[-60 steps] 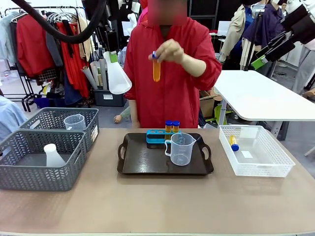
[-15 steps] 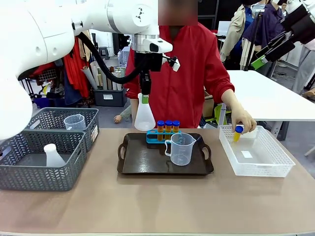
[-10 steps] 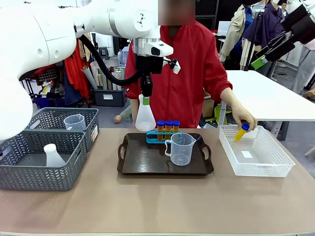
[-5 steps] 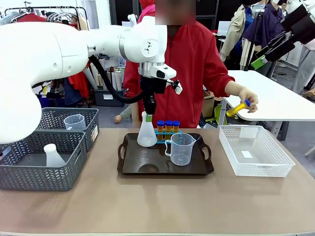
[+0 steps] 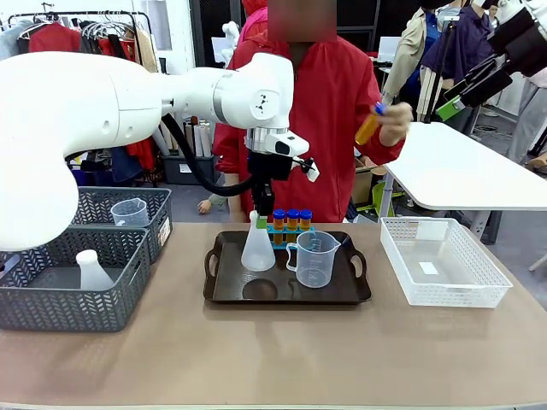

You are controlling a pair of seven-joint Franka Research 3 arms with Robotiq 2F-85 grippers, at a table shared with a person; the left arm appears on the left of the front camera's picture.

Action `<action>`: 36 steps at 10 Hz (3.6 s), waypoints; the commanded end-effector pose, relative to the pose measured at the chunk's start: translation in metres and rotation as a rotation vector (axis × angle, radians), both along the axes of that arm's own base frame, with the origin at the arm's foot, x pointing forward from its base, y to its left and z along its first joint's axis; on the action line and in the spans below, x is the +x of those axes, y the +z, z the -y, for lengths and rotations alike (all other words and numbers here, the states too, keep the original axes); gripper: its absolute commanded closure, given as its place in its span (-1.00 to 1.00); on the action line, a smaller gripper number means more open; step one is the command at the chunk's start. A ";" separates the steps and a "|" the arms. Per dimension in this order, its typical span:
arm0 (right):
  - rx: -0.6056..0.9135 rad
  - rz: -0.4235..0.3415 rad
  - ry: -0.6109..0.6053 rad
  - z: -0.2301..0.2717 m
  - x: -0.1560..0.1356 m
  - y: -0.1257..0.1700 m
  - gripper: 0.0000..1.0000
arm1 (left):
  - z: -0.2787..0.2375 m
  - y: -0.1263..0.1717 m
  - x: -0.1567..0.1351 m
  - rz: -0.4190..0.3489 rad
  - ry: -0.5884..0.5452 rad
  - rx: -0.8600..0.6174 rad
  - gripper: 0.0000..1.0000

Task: Prepare the laboratory tools.
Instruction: Pick up one Small flask and place it on the Handle tray.

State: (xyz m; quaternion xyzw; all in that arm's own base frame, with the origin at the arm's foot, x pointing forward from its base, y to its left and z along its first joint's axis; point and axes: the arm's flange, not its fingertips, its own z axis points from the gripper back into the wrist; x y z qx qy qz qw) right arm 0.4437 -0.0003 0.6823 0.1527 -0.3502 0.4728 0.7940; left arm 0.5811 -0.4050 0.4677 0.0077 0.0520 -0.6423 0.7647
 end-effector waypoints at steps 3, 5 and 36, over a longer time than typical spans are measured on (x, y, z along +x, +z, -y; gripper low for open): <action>0.009 0.001 0.008 0.000 0.000 0.001 -1.00 | -0.005 -0.027 -0.002 -0.002 0.018 -0.010 1.00; 0.009 0.001 0.008 0.000 0.000 0.001 -1.00 | -0.004 -0.030 -0.004 0.016 0.024 -0.010 1.00; 0.009 0.001 0.008 0.000 0.000 0.001 -1.00 | -0.058 0.052 -0.019 0.048 0.074 -0.096 -1.00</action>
